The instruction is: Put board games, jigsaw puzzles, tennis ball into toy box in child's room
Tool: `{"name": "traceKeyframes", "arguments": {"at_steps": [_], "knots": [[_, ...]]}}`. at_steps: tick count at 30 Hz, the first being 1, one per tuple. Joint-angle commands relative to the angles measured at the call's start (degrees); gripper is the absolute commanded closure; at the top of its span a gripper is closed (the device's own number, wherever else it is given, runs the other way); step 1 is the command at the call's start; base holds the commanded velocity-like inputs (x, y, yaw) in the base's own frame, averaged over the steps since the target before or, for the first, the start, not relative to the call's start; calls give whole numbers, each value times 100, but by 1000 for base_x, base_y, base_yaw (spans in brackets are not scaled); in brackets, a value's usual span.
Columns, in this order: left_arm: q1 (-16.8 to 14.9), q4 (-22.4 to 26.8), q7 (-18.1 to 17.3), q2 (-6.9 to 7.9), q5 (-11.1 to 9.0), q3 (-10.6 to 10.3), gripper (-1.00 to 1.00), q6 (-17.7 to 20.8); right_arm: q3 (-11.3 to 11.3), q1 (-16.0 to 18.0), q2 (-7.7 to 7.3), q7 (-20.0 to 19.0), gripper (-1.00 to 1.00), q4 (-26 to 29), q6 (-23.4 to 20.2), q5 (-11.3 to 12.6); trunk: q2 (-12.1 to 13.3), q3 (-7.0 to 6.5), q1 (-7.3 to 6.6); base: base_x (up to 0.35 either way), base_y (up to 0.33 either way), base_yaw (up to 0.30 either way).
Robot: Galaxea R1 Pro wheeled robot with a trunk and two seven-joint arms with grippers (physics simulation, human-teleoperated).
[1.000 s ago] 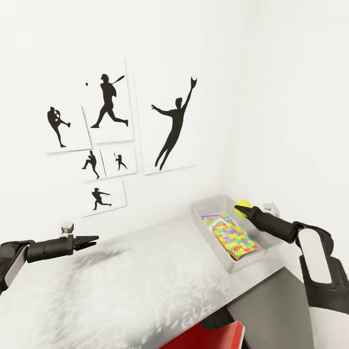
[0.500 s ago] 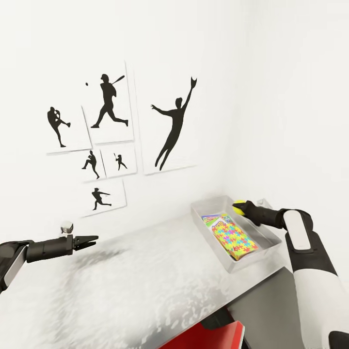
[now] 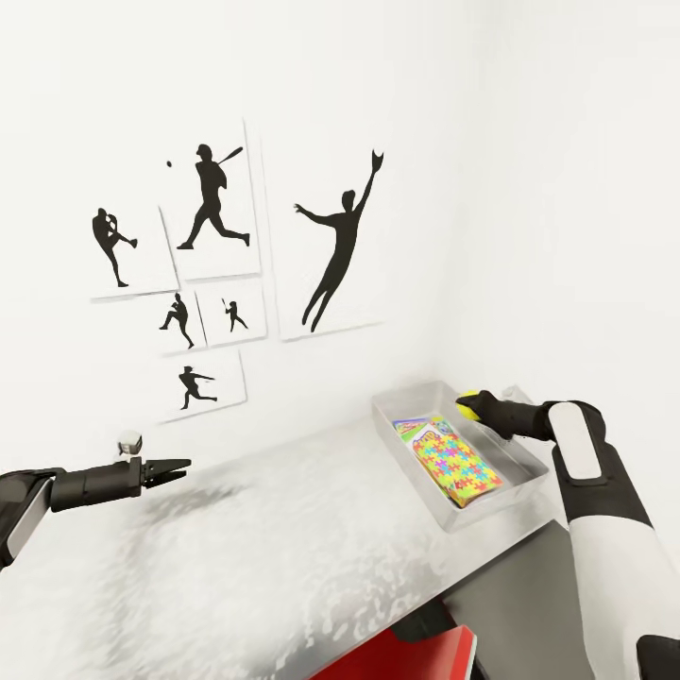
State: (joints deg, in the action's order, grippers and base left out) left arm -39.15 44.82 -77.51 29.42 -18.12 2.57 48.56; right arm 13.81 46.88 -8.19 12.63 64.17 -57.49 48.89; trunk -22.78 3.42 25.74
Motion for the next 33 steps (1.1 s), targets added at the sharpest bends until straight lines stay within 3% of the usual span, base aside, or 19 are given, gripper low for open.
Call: {"name": "traceKeyframes", "arguments": {"at_steps": [1,4,8,13,17,20,33], "knots": [[-5,1,-9,2,-16,-2,-100,57,-23,123,4,148,100,-22,-21,58,-13,14,4,0,0,0],[-5,1,-9,2,-16,-2,-100,57,-206,458,73,497,100,-293,-24,56,-13,14,4,0,0,0],[-5,1,-9,-5,-21,-2,-100,57,-448,1170,271,1192,100,-1209,-14,43,-13,14,4,0,0,0],[-5,1,-15,-6,-21,-2,-100,59,-592,1680,392,1535,100,-2260,348,20,-13,14,4,0,0,0],[-5,1,-287,-8,-13,-4,-100,57,-985,1793,402,1634,100,-2734,759,-88,-13,14,4,0,0,0],[-5,1,-627,-13,10,-9,-100,57,-1132,1810,388,1649,100,-2847,932,-122,-13,14,4,0,0,0],[-5,34,-860,-40,-12,-27,-100,57,-1210,1808,302,1658,100,-2977,1136,-149,-13,14,4,0,0,0]]}}
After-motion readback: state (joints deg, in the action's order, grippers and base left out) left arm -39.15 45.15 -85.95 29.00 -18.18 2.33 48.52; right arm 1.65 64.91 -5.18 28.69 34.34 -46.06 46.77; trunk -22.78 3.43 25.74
